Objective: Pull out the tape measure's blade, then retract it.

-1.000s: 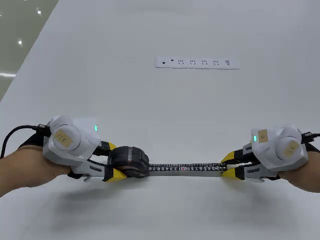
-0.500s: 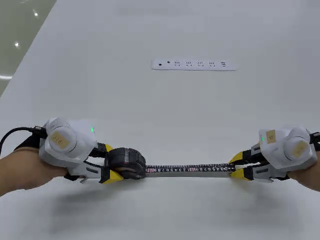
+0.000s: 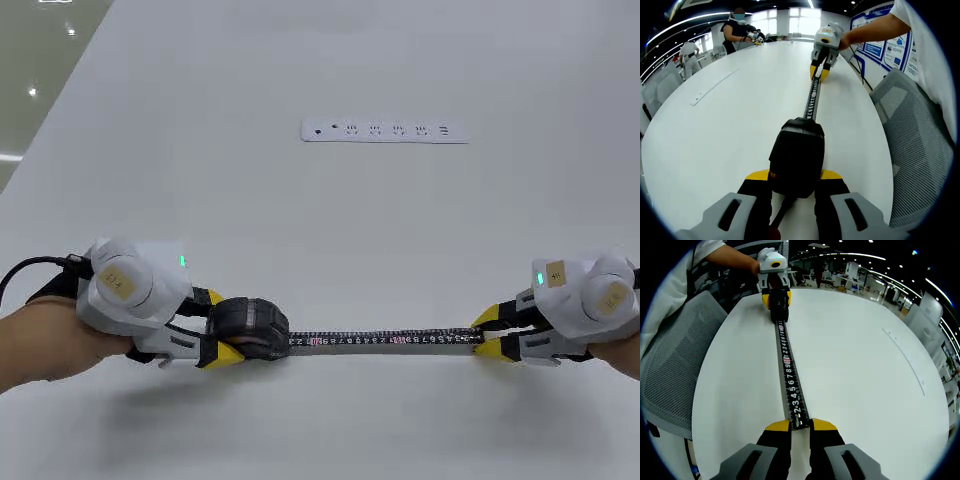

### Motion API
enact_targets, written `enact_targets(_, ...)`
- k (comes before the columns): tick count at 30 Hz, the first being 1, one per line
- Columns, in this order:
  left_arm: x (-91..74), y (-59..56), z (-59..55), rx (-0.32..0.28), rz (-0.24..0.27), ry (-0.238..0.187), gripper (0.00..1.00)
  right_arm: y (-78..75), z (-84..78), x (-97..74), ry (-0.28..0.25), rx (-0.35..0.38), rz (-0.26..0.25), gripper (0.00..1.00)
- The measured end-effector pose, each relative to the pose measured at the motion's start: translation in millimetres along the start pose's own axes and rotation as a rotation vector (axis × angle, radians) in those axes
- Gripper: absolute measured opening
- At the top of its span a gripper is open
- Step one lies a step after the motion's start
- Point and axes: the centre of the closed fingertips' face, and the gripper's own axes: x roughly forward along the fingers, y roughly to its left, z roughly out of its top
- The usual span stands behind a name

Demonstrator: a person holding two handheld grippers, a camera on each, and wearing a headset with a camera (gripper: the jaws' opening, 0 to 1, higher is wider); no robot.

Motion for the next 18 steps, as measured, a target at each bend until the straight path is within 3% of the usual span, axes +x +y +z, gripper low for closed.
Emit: enact_targets(18, 0.4, -0.6, 0.5, 0.0, 0.001, 0.001, 0.27, -3.2, -7.2, -1.7, 0.01, 0.004, -0.001, 0.1)
